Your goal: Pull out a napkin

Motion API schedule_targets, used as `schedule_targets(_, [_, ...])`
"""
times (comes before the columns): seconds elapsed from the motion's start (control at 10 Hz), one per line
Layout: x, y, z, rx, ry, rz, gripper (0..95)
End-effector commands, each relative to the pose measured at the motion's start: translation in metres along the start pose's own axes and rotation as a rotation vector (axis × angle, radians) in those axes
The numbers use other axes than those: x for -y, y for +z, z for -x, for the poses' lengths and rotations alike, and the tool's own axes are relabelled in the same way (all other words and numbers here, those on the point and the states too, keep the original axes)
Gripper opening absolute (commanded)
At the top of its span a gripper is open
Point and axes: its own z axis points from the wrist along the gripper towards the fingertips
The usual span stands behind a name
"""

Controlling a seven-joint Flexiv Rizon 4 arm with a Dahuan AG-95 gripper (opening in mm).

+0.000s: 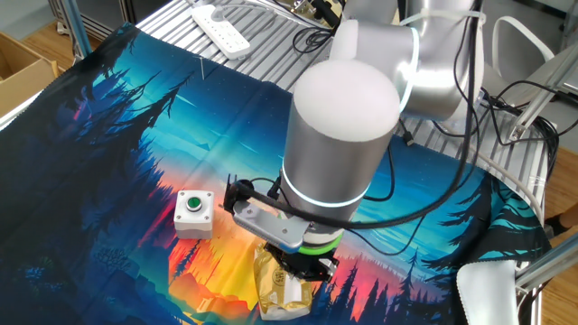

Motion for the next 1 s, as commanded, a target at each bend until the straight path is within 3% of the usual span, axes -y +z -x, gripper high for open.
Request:
schedule_targets(0.1, [-0.001, -0.001, 0.000, -0.003, -0.001, 0.000, 0.0])
schedule_targets(0.3, [-0.002, -0.006, 0.000, -0.018, -0.003, -0.004, 0.0])
schedule_targets(0.7, [-0.005, -0.062, -0.001, -0.068, -0.003, -0.033, 0.0])
schedule_targets(1.0, [-0.001, -0.088, -0.001, -0.090, -0.015, -0.057, 0.0])
